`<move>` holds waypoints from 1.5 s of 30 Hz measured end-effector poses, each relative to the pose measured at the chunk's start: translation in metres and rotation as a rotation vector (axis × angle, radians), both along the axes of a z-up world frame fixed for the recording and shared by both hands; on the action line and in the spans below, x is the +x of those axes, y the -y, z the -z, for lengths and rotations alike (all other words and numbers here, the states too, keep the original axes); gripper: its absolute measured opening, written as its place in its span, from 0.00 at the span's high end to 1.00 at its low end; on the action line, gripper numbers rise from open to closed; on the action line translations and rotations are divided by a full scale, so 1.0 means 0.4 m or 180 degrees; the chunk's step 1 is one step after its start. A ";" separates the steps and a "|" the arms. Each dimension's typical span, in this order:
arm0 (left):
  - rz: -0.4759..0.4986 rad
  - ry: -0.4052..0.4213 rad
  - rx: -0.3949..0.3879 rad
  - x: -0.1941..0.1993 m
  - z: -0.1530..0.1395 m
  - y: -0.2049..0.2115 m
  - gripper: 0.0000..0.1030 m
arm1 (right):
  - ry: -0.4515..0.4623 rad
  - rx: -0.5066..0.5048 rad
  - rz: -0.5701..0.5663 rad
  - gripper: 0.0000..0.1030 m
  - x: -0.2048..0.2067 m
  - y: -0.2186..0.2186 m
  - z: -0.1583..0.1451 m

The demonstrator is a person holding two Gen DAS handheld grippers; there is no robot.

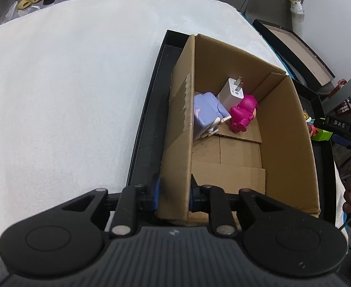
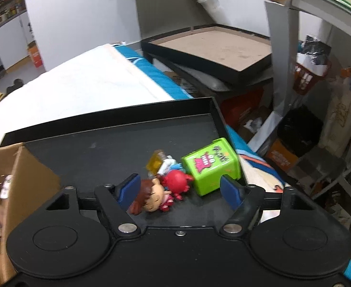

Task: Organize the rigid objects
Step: 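Move the right gripper over the green cube box and lower onto it, then close the right gripper on the green cube box and lift it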

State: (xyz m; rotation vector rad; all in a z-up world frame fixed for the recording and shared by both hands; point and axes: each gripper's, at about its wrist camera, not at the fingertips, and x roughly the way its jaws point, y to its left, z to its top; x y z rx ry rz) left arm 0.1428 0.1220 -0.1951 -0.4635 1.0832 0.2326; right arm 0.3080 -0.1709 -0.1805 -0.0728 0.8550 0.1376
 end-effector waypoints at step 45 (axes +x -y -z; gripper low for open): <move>0.0034 0.0024 0.0054 -0.007 -0.007 0.012 0.80 | 0.0001 -0.0334 -0.0219 0.48 -0.016 0.036 -0.028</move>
